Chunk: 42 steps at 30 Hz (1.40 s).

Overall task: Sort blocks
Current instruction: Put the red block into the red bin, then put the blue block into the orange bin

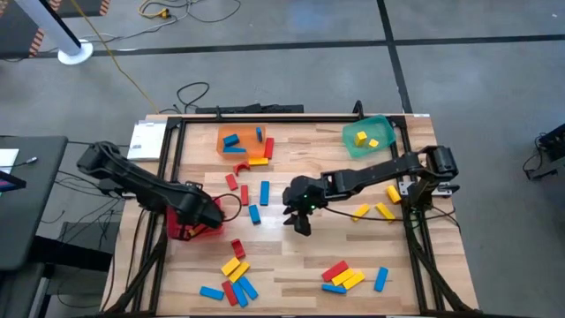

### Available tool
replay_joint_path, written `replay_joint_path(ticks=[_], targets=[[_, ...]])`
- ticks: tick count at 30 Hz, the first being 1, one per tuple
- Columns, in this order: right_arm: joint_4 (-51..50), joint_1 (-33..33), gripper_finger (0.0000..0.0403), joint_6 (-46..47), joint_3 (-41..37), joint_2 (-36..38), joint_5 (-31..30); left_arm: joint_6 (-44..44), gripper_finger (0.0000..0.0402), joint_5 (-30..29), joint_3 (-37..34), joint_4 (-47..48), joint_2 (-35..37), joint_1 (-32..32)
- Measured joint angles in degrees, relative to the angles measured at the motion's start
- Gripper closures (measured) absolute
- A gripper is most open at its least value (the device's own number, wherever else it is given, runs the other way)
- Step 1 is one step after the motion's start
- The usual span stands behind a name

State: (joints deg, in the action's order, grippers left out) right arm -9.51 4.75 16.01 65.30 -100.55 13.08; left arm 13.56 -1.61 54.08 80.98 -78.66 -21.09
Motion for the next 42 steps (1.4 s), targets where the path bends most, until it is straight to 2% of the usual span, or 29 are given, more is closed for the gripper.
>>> replay_joint_path(ticks=[12,24,36,42], targets=[[-5.37,0.49,0.0204,1.51,0.0,0.0,0.02,-1.03,0.0339,2.58,-7.14,-4.03,-1.21,0.84],[-4.82,0.42,0.0204,1.53,0.0,0.0,0.02,-1.53,0.0338,2.43,-9.58,-11.13,-1.19,0.84],[-4.84,0.42,0.0204,1.55,0.0,0.0,0.04,-2.58,0.0263,2.64,-9.44,-14.71,-1.19,0.84],[-4.84,0.42,0.0204,1.55,0.0,0.0,0.05,-4.21,0.0252,2.48,-5.5,-14.55,1.13,0.81]])
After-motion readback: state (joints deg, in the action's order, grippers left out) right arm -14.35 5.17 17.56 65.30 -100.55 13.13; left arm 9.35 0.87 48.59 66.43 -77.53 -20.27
